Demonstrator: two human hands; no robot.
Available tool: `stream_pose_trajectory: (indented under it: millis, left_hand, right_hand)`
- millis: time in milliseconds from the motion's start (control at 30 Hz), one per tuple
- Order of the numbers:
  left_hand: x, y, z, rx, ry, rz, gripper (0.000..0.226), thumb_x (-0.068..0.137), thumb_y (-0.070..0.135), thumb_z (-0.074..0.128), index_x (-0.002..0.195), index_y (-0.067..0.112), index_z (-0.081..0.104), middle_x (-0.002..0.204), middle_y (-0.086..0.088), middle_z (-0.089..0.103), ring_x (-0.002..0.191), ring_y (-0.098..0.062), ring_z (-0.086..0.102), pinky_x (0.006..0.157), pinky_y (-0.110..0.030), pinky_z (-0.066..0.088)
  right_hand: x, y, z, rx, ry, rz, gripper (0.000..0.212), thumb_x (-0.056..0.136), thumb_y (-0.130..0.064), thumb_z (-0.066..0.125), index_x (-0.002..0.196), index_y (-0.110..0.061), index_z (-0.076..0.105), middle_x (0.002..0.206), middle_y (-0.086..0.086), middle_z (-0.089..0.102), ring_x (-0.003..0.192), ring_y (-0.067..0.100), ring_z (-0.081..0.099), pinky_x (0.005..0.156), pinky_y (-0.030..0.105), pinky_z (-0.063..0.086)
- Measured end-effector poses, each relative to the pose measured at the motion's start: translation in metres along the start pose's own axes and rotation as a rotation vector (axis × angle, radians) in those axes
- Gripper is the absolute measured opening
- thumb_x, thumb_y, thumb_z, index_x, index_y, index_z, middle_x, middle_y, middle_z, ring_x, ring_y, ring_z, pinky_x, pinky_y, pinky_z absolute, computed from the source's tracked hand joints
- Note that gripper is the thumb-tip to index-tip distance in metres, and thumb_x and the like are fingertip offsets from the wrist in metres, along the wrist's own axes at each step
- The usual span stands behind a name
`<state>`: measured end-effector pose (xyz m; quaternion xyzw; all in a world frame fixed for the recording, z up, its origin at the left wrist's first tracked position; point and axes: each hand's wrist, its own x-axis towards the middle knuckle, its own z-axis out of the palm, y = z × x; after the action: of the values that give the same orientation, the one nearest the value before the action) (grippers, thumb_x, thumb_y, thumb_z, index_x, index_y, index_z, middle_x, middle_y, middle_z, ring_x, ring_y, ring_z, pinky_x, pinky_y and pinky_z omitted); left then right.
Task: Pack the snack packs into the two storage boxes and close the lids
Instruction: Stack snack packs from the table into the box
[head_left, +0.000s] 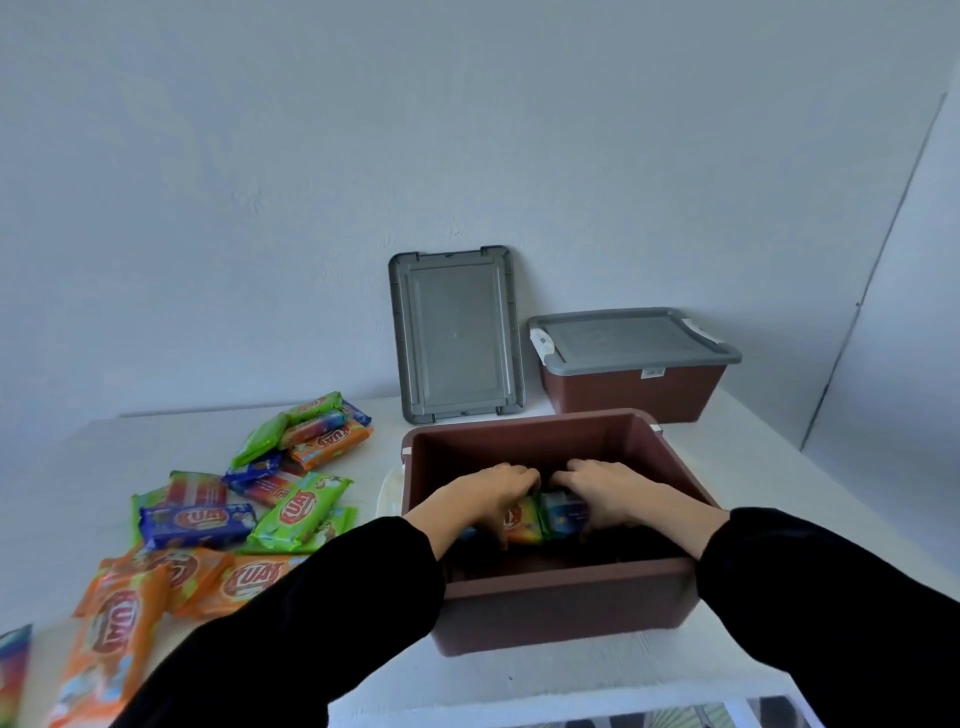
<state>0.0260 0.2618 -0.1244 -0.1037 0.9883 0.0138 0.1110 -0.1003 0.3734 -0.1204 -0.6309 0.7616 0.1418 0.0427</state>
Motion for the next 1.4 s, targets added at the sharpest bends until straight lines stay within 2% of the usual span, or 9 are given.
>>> stream_pose_trajectory:
  millis: [200, 333, 500, 667, 733, 900, 1167, 1300, 1400]
  left_hand:
    - [-0.011, -0.009, -0.012, -0.174, 0.104, -0.021, 0.054, 0.072, 0.025, 0.077, 0.119, 0.011, 0.056, 0.113, -0.010, 0.061, 0.104, -0.024, 0.055, 0.088, -0.035, 0.046]
    - [-0.053, -0.022, -0.042, -0.460, 0.401, -0.106, 0.033, 0.083, 0.020, 0.067, 0.113, 0.005, 0.061, 0.106, -0.013, 0.066, 0.096, -0.024, 0.063, 0.089, -0.032, 0.050]
    - [-0.144, -0.044, -0.040, -0.544, 0.735, -0.209, 0.024, 0.086, 0.017, 0.063, 0.110, 0.010, 0.062, 0.101, -0.005, 0.067, 0.092, -0.013, 0.063, 0.076, -0.008, 0.046]
    - [-0.237, -0.067, -0.005, -0.560, 0.890, -0.480, 0.027, 0.083, 0.012, 0.066, 0.109, 0.010, 0.065, 0.103, 0.000, 0.065, 0.091, -0.005, 0.059, 0.075, 0.000, 0.037]
    - [-0.268, -0.076, 0.017, -0.546, 0.935, -0.660, 0.029, 0.083, 0.015, 0.066, 0.111, 0.014, 0.064, 0.110, -0.003, 0.063, 0.099, -0.011, 0.057, 0.073, -0.006, 0.033]
    - [-0.311, -0.088, 0.088, -0.623, 0.949, -1.005, 0.041, 0.086, 0.024, 0.063, 0.126, 0.021, 0.052, 0.129, -0.007, 0.046, 0.119, -0.019, 0.045, 0.093, -0.023, 0.034]
    - [-0.307, -0.089, 0.141, -0.733, 0.845, -1.075, 0.067, 0.085, 0.028, 0.064, 0.142, 0.026, 0.030, 0.147, -0.010, 0.025, 0.135, -0.024, 0.030, 0.107, -0.030, 0.030]
    - [-0.303, -0.099, 0.145, -0.671, 0.807, -1.096, 0.066, 0.085, 0.022, 0.063, 0.141, 0.031, 0.030, 0.143, -0.012, 0.030, 0.125, -0.028, 0.042, 0.101, -0.033, 0.039]
    - [-0.306, -0.105, 0.142, -0.689, 0.740, -1.105, 0.070, 0.082, 0.020, 0.065, 0.141, 0.034, 0.030, 0.138, -0.011, 0.033, 0.118, -0.028, 0.047, 0.097, -0.034, 0.045]
  right_hand:
    - [-0.010, 0.007, -0.015, 0.280, 0.063, 0.034, 0.068, 0.072, -0.034, 0.075, 0.133, -0.023, 0.046, 0.130, 0.004, 0.052, 0.119, 0.021, 0.050, 0.096, 0.034, 0.045]
    - [-0.025, -0.007, -0.050, 0.579, 0.236, 0.077, 0.064, 0.076, -0.026, 0.073, 0.134, -0.023, 0.046, 0.129, 0.006, 0.055, 0.118, 0.021, 0.052, 0.098, 0.031, 0.041]
    - [-0.030, -0.084, -0.095, 0.700, 0.489, -0.075, 0.060, 0.081, -0.029, 0.068, 0.135, -0.028, 0.043, 0.132, 0.002, 0.053, 0.122, 0.020, 0.049, 0.101, 0.032, 0.036]
    - [-0.008, -0.187, -0.112, 0.786, 0.559, -0.288, 0.057, 0.081, -0.023, 0.069, 0.133, -0.021, 0.047, 0.127, 0.006, 0.054, 0.119, 0.020, 0.050, 0.083, 0.015, 0.028]
    - [0.005, -0.227, -0.104, 0.810, 0.572, -0.340, 0.056, 0.080, -0.022, 0.069, 0.132, -0.019, 0.048, 0.128, 0.005, 0.054, 0.121, 0.020, 0.048, 0.090, 0.019, 0.032]
    - [0.041, -0.296, -0.046, 0.796, 0.511, -0.340, 0.056, 0.080, -0.021, 0.069, 0.132, -0.019, 0.049, 0.130, 0.006, 0.054, 0.124, 0.023, 0.044, 0.102, 0.031, 0.034]
    - [0.067, -0.306, 0.021, 0.681, 0.486, -0.214, 0.055, 0.067, -0.025, 0.081, 0.118, -0.014, 0.062, 0.106, 0.013, 0.057, 0.098, 0.034, 0.055, 0.075, 0.043, 0.052]
    - [0.062, -0.299, 0.008, 0.559, 0.390, -0.214, 0.061, 0.081, -0.038, 0.065, 0.137, -0.030, 0.042, 0.123, 0.005, 0.045, 0.115, 0.025, 0.041, 0.090, 0.034, 0.047]
    - [0.060, -0.294, -0.006, 0.382, 0.221, -0.219, 0.069, 0.082, -0.043, 0.062, 0.140, -0.045, 0.024, 0.132, 0.007, 0.035, 0.126, 0.027, 0.034, 0.097, 0.041, 0.044]
